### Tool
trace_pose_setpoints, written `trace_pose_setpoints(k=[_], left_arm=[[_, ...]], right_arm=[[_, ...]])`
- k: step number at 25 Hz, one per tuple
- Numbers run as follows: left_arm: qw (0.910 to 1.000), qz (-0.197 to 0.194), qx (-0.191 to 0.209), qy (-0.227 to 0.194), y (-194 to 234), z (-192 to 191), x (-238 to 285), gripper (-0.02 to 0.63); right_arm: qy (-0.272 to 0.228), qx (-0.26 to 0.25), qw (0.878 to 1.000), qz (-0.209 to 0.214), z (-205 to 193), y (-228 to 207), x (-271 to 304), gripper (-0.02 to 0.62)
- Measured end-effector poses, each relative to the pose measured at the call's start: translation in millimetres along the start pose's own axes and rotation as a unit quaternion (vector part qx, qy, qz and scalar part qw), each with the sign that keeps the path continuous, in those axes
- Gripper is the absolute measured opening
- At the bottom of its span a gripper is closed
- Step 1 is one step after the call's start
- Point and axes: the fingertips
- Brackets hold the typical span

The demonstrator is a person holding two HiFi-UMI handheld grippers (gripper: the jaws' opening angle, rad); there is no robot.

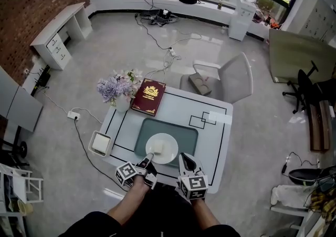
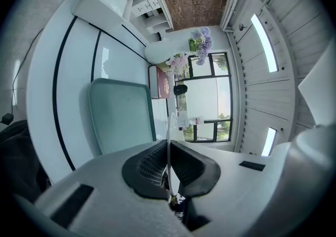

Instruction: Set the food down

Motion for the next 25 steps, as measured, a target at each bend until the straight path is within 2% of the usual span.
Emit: trace_pose_setpoints(k=[4,11,15,25], left_arm=[[0.9998,0.002,0.015,0.012,2.0,6.8,16.3,0.015],[0.9992,0.001,0.032,0.025,16.3,26.5,47.4,0.015],[0.9983,0.006,0.044,0.037,23.6,35.6,58.2,0.014],[0.9950,0.059,0.034,0.073,67.2,29.5,84.3,0.015]], right_arm=[[-0.015,0.001,1.000,0.002,4.5,-4.5,10.1,0.011],[-0.001,-0.004,1.000,-0.030,15.1,-21.3,25.8,0.009],[-0.002,0.004,1.000,-0.028,15.0,-21.2,33.7,0.009],[0.019,0.008,0.999,-0.051,1.6,-20.3,37.4,0.009]])
Point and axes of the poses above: the fingertips, and each gripper's own axes: x forward along the fingers, y to its left, z out of its top, and after that the axes turned 1 degree about x, right-handed
